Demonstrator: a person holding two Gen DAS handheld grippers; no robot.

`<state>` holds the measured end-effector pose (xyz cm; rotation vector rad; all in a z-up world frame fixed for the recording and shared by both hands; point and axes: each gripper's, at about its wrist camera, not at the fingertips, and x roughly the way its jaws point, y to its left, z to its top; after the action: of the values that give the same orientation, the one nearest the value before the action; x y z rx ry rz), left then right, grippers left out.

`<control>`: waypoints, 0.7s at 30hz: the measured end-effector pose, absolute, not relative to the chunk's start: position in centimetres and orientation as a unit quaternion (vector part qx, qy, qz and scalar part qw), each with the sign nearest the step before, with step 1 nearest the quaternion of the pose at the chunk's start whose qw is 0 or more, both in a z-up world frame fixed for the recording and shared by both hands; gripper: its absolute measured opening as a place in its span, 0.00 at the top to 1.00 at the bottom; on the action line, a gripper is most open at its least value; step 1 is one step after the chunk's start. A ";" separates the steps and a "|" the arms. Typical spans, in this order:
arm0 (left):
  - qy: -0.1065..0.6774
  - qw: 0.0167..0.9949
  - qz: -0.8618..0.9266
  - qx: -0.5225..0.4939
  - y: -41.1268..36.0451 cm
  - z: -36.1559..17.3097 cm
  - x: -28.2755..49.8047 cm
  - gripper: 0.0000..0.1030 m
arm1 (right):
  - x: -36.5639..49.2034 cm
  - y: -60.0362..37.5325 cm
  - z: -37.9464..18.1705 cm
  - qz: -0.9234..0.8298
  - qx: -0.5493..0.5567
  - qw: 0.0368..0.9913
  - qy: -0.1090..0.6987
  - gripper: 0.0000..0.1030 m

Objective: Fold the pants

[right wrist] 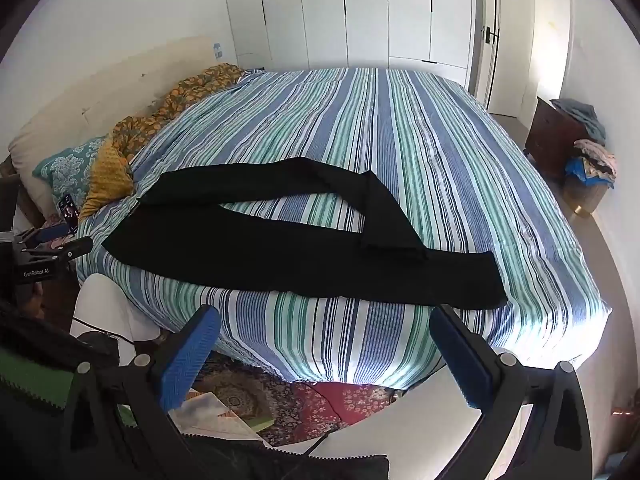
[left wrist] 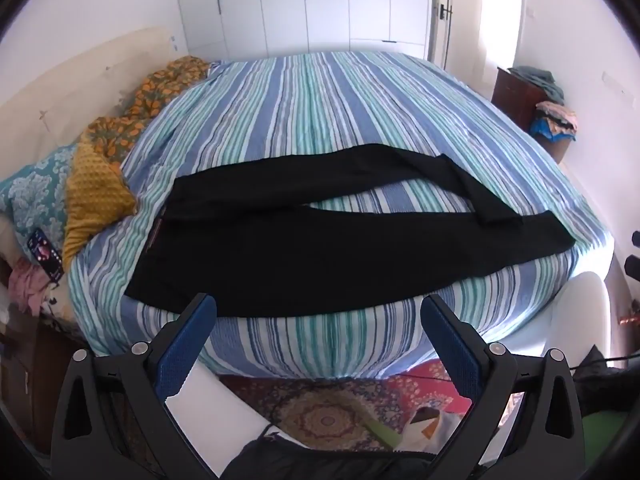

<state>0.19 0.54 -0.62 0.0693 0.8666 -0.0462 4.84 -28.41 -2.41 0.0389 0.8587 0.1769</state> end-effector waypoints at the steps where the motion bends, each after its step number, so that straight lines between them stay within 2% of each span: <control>1: 0.419 0.907 -0.023 0.032 0.6 -0.6 0.2 0.01 | 4.9 -28.4 -2.5 0.085 0.019 0.905 0.417 0.00; 21: 0.420 0.906 -0.038 0.019 0.5 -0.6 0.1 0.01 | 5.2 -27.7 -2.5 0.087 0.009 0.903 0.421 0.00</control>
<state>0.15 0.48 -0.60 0.0400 0.8674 -0.0793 5.22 -27.75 -2.50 0.0187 0.8698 0.1806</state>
